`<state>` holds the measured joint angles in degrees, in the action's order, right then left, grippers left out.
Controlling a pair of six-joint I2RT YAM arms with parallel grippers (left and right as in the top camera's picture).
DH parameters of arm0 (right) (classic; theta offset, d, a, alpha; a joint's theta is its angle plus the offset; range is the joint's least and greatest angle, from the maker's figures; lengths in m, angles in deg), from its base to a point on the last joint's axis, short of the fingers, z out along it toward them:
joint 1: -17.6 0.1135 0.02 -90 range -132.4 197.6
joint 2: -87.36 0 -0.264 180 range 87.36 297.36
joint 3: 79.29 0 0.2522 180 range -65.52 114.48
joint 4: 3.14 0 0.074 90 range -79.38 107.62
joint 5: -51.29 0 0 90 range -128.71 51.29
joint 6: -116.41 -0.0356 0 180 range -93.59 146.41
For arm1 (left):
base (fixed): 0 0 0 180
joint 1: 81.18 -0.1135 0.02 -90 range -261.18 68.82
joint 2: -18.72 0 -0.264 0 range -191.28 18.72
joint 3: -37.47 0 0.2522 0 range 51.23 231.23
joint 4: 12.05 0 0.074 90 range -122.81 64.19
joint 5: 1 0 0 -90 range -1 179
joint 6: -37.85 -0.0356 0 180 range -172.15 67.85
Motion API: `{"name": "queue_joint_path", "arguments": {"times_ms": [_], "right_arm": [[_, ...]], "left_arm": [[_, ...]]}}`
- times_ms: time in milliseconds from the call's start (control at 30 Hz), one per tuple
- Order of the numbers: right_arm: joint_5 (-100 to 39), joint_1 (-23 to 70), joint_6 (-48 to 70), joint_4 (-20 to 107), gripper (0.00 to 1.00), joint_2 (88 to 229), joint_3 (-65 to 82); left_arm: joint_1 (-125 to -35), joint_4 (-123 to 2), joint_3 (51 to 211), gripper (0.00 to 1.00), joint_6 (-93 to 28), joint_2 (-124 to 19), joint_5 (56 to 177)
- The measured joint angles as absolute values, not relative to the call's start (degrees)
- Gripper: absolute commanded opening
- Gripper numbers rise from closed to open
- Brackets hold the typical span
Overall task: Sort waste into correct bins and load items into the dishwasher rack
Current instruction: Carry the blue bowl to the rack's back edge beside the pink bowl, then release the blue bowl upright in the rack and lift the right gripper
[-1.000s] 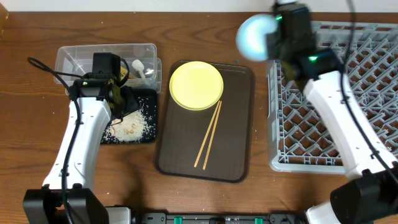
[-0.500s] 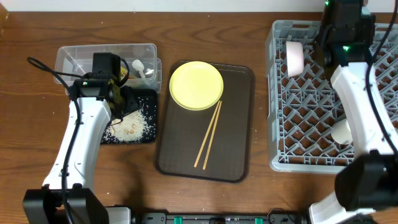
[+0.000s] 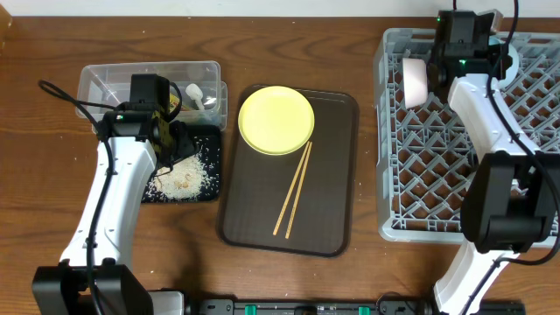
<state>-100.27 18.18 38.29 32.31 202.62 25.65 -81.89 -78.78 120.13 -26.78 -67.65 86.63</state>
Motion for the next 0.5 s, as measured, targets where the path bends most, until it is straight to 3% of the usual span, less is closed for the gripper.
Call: {"name": "queue_joint_path", "arguments": {"times_ms": [500], "right_arm": [[-98.59,20.59,34.46,33.86,0.01,202.64,25.65]], "left_arm": [[-81.89,-78.78,120.13,0.71,-26.65,-67.65,86.63]]}}
